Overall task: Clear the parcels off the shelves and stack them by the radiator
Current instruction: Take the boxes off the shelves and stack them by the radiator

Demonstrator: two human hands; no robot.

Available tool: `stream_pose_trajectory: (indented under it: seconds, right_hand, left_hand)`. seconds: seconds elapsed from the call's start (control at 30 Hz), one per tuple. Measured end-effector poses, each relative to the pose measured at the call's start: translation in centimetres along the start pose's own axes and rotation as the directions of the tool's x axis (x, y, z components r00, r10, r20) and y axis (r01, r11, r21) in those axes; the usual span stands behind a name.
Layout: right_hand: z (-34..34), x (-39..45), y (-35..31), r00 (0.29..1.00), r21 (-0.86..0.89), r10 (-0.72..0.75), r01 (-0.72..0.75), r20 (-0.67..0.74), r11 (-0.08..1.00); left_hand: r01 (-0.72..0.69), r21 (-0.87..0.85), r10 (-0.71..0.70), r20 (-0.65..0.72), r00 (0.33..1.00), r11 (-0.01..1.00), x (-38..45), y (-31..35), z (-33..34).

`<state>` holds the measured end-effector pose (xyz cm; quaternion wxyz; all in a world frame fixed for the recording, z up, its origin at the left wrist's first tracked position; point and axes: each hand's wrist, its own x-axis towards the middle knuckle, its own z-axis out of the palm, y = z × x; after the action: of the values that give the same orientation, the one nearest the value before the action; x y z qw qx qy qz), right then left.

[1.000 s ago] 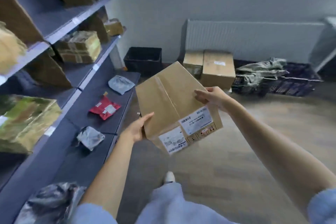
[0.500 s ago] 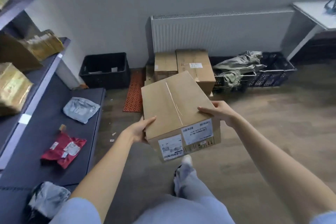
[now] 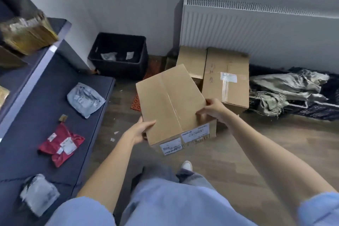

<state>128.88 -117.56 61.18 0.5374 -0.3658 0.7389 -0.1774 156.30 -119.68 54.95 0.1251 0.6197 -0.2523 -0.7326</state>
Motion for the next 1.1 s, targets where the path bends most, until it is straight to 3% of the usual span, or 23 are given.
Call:
stream_pose_trajectory:
  seconds: [0.2,0.33,0.43,0.6,0.7,0.87,1.1]
  right_hand:
    - [1.2,15.9,-6.4,0.994,-0.276,-0.102,0.105,0.028,0.955]
    - [2.0,27.7,-6.3,0.996,-0.246,-0.086,0.084,0.001,0.966]
    - [2.3,34.5,-6.1,0.994,-0.251,-0.077,0.096,0.082,0.963]
    - [2.9,42.9,-6.3,0.959,-0.37,-0.039,0.146,0.281,0.917]
    - [2.5,48.4,-5.0,0.94,-0.363,-0.017,0.148,0.34,0.92]
    - [0.0,56.7,-0.6,0.968,-0.389,0.084,0.016,0.238,0.921]
    - [-5.0,60.6,5.3,0.95,-0.496,0.238,-0.111,0.2,0.861]
  left_hand:
    - [-0.066,-0.405,-0.028,-0.222,0.975,0.912,10.9,3.1,-0.8]
    - [-0.075,-0.546,-0.125,-0.319,0.939,0.834,19.9,4.5,1.4]
    - [-0.078,-0.638,-0.204,-0.357,0.912,0.766,25.0,4.6,2.6]
    - [-0.054,-0.728,-0.34,-0.384,0.858,0.684,31.2,4.4,3.8]
    - [-0.028,-0.723,-0.395,-0.409,0.822,0.69,35.9,4.9,5.4]
    - [-0.03,-0.705,-0.404,-0.441,0.801,0.709,43.8,5.6,9.9]
    - [0.151,-0.728,-0.472,-0.258,0.843,0.668,47.2,5.0,17.8]
